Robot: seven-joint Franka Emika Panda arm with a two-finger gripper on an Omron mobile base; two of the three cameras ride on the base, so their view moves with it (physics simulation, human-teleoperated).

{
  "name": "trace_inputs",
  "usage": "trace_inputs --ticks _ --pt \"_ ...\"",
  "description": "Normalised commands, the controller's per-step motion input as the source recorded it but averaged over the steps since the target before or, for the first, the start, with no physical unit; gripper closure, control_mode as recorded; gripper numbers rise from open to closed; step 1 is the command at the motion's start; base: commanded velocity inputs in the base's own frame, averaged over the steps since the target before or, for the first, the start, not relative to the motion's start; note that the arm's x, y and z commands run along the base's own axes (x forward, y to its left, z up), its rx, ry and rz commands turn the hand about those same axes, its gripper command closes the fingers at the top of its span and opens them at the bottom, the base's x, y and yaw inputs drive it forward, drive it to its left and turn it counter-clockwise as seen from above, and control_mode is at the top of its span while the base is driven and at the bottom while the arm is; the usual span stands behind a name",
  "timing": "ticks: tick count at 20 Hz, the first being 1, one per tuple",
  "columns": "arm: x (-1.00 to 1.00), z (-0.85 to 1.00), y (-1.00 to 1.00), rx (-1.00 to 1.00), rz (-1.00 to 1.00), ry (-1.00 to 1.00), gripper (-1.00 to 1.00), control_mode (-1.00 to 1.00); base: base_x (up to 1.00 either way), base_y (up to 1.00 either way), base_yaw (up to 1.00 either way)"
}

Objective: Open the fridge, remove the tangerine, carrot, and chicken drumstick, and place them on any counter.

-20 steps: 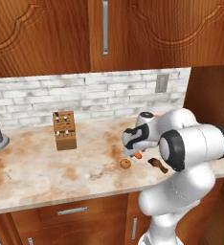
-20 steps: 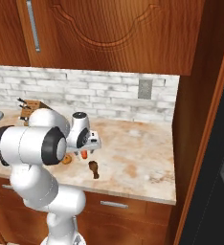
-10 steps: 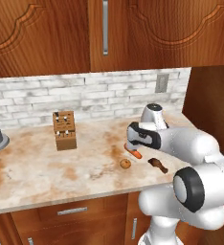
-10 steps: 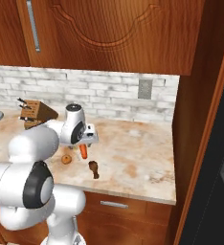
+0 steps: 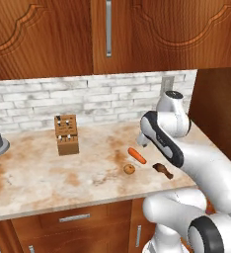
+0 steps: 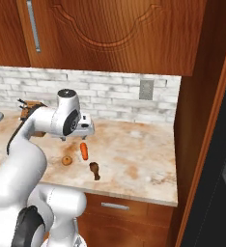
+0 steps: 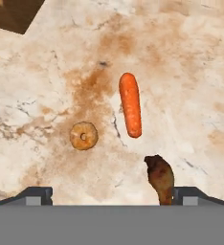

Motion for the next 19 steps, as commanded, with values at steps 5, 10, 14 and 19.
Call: trace_inputs --ticks 5,10,14,19 --pt "-0.64 0.66 0.00 0.03 -0.01 0.00 -1.00 -1.00 0.00 0.00 0.00" --pt "-0.64 0.59 0.00 0.02 -0.01 0.00 -1.00 -1.00 0.00 0.00 0.00" --pt "-0.74 0.51 0.00 0.00 -0.02 -0.01 -1.00 -1.00 0.00 0.00 0.00" --pt "-0.83 0.44 0.00 0.00 -0.06 -0.05 -1.00 -1.00 0.00 0.00 0.00"
